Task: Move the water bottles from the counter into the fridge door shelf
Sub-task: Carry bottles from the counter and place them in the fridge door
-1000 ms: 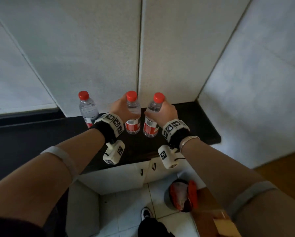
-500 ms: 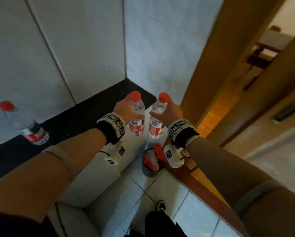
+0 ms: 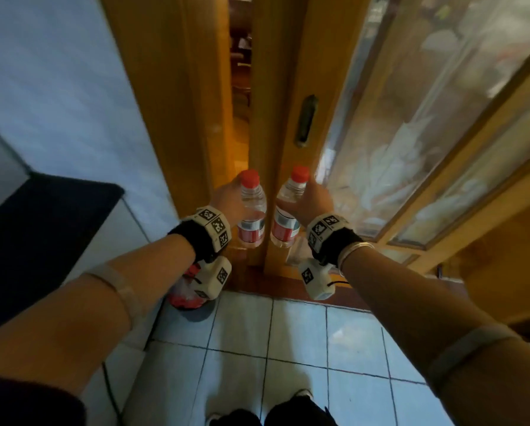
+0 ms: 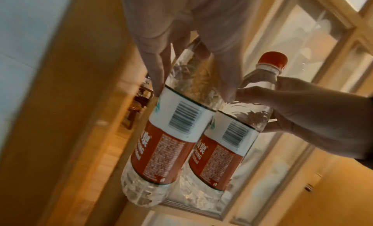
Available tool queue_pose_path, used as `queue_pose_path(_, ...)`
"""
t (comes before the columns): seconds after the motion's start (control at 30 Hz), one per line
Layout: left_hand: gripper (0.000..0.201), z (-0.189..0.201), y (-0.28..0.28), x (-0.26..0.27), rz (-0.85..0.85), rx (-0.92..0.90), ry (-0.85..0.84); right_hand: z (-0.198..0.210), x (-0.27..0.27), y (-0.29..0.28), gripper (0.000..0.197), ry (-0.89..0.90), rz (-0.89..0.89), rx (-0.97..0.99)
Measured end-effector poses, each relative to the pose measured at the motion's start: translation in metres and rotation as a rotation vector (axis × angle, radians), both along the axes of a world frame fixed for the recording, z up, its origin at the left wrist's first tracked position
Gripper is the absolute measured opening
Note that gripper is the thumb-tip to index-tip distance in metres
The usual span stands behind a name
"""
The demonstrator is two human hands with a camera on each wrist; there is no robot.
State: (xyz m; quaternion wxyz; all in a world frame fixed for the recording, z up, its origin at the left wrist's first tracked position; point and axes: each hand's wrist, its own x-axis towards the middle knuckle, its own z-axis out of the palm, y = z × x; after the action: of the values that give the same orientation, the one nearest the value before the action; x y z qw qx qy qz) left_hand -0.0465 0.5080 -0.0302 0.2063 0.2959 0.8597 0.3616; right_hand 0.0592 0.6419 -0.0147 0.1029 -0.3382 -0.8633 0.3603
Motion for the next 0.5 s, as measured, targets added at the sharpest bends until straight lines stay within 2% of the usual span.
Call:
queue_pose_path(0.07,0.058,-0.002,0.046,0.017,-0.053,0.017,-0.040,0.000,0.028,0.037,0.064,0.013,-0.093,0.000)
queue_pose_path(0.17,0.044,0.002,0.113,0.049,-0.150,0.042,-0.130,0.006,0.074,0.093,0.063,0.011,-0.196,0.024)
queue_pose_path(0.2,0.046,0.002,0.134,0.060,-0.178,0.045,-0.133,0.008,0.090,0.111,0.065,0.005,-0.230,0.036)
queue_pose_path(0.3,0.074,0.004,0.198,0.095,-0.250,0.018,-0.058,0.010,0.135,0.164,0.066,0.009,-0.346,0.052)
queue_pose_path(0.4,0.065,0.003,0.258,0.129,-0.327,0.039,-0.163,0.012,0.181,0.207,0.067,0.000,-0.452,0.063)
queue_pose_path(0.5,0.072,0.002,0.310,0.165,-0.426,0.042,-0.195,0.014,0.230,0.242,0.071,-0.032,-0.566,0.093)
